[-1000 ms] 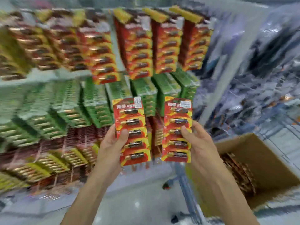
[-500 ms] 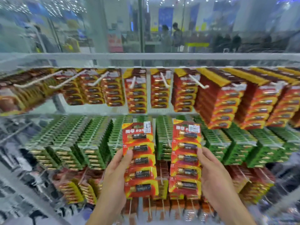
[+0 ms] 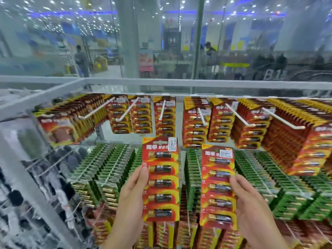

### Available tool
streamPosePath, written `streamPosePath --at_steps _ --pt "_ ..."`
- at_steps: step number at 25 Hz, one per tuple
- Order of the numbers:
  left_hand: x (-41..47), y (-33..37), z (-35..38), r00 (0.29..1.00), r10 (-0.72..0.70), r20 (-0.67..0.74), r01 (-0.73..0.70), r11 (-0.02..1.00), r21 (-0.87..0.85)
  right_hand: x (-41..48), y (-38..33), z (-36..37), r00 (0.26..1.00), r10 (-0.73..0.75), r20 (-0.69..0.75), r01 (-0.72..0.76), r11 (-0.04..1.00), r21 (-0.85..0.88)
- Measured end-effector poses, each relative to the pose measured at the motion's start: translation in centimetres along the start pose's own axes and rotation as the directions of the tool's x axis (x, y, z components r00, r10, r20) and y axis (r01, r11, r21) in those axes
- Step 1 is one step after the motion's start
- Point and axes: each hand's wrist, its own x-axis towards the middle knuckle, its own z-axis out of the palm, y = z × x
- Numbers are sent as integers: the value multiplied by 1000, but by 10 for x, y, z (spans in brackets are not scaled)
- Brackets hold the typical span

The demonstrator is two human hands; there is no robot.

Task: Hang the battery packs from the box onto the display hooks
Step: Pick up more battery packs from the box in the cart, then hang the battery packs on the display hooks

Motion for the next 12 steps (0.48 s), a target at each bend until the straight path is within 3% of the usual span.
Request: streamPosePath --at_steps 6,12 --pt "18 32 21 986 166 17 -167 983 80 13 -10 3 1000 1 22 -1 999 -32" --pt "26 30 26 983 181 -19 -179 980 85 16 -16 -8 1000 25 15 -25 999 -47"
